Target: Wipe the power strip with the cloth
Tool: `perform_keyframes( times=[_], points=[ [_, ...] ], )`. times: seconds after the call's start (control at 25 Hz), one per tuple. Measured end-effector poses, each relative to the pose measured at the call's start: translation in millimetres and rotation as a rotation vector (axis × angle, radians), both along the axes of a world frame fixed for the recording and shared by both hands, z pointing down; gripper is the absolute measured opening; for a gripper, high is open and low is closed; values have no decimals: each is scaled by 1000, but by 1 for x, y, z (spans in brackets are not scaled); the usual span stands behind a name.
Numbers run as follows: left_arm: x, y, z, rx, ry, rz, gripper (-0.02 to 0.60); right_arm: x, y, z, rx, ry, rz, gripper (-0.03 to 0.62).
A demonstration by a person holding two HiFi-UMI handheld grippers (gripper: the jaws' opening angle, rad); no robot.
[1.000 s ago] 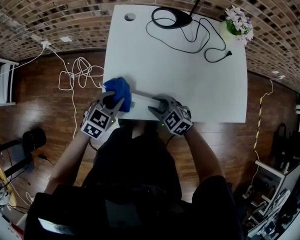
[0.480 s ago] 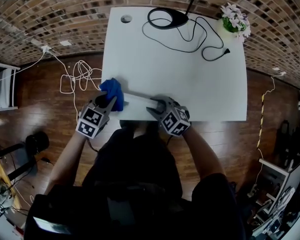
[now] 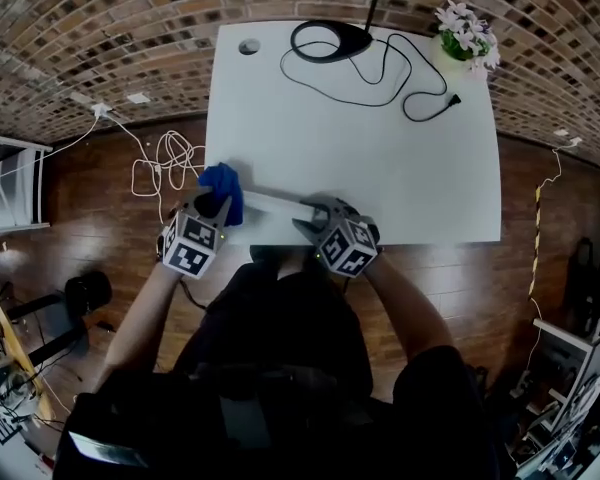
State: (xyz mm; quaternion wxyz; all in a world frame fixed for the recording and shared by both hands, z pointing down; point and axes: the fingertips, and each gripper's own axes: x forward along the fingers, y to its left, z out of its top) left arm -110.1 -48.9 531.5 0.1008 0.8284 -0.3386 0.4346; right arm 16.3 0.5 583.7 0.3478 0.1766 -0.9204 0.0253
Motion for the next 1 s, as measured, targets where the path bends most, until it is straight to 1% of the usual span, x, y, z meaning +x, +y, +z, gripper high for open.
perform_keyframes(
  times=[0.04, 0.16, 0.24, 0.36, 0.48, 0.72, 0.88, 1.0],
  points=[
    [1, -1, 0, -4, -14, -1, 63, 0, 0, 0, 3, -1, -3, 163],
    [4, -2, 0, -35, 17, -40, 63, 3, 0, 0, 1, -3, -5, 163],
    [5, -2, 1, -42, 33, -62, 63, 5, 1, 0, -6, -1, 3, 163],
    [5, -4, 0, -50, 37, -92, 61, 4, -1, 1, -16, 0, 10, 163],
    [12, -3, -1, -31, 21, -85, 61, 2, -1, 1, -19, -1, 1, 163],
    [43, 3, 3, -8, -1, -89, 60, 3, -1, 2, -10, -2, 0, 163],
    [43, 6, -1, 48, 31, -138, 61, 0, 0, 1, 15, -7, -9, 162],
    [42, 8, -2, 59, 45, -175, 61, 1, 0, 1, 12, -4, -12, 161]
  ],
)
